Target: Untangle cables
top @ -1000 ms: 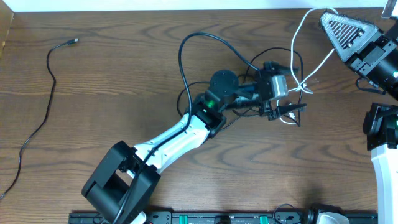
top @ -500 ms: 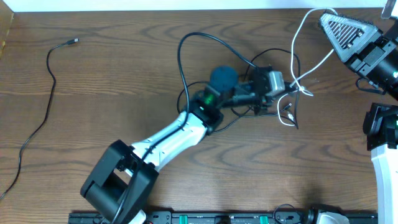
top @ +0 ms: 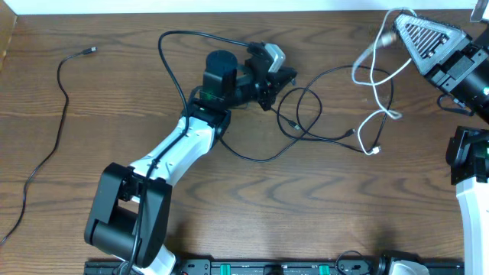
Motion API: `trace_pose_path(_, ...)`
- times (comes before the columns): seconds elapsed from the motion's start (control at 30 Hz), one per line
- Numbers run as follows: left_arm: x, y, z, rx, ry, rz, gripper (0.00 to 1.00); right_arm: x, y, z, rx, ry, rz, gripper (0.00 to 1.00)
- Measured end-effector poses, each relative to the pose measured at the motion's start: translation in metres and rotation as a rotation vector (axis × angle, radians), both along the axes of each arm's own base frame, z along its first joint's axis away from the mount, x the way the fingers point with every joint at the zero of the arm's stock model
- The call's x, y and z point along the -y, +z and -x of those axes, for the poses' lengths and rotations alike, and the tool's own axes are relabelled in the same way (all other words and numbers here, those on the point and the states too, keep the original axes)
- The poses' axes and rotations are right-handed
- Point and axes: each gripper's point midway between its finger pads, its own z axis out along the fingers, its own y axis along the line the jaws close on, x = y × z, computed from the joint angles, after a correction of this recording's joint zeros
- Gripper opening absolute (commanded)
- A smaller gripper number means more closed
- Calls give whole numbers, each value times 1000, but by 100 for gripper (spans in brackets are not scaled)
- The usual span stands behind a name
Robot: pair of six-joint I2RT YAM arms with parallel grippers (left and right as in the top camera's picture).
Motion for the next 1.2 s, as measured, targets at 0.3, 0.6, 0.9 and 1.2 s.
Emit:
trace_pose_path(0.3,33,23,32,63,-162,75,98,2,3,-2,18,-21,-4,1)
trace_pose_path(0.6,56,76,63,289,-291,199,98,2,-9,-7,-25,-22,18,1)
trace_pose_path(0.9,54,93,66,360,-295,242,99,-9,-22,-7,-53,12,55,1)
trace_pose_path(1.2,56,105,73,395,-309,279,99,-31,-40,-7,-109,64,87,1)
